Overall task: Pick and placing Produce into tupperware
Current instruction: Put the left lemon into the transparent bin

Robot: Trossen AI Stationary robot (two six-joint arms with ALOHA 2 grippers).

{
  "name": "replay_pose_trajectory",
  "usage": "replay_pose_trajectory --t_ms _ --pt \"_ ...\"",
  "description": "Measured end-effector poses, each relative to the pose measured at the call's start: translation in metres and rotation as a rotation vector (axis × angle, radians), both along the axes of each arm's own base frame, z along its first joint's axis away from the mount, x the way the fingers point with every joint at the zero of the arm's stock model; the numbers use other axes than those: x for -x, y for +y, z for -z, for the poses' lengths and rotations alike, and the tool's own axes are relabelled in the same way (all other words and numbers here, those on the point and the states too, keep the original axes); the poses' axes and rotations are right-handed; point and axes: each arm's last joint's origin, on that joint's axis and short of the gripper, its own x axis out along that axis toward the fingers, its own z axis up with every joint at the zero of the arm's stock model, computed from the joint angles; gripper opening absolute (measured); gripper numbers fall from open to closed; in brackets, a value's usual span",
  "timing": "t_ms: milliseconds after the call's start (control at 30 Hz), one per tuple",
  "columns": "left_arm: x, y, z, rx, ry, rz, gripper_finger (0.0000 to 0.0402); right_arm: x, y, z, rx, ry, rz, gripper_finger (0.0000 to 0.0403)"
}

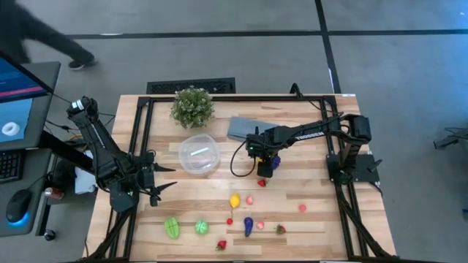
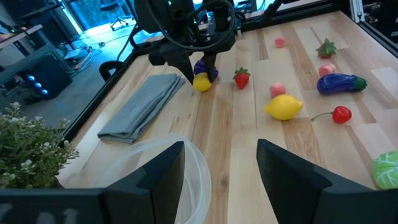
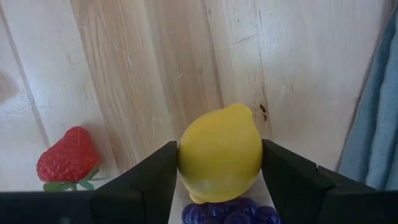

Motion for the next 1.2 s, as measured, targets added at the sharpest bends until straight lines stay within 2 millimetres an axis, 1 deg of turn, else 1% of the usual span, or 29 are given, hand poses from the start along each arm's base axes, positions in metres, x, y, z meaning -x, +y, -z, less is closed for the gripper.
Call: replay_pose_trajectory --t_ms 100,367,567,1200 --pt "0.0000 0.0000 0.0000 0.000 0.000 0.000 0.0192 0.0000 0.0000 0.0001 0.000 0.000 0.000 0.0244" --pt "0.0000 0.0000 0.0000 -0.001 0.000 0.000 0.0192 -0.0003 0.0000 -0.0001 0.000 -0.003 0.000 0.0226" --pt "0.0000 0.0000 0.0000 0.000 0.000 0.000 0.0192 -0.0002 0.0000 -0.0001 0.000 -0.003 0.000 0.0233" --pt "0.0000 0.0000 0.0000 0.000 0.000 0.000 0.0192 -0.0007 0.0005 -0.0002 -0.013 -0.008 -0.005 0.0229"
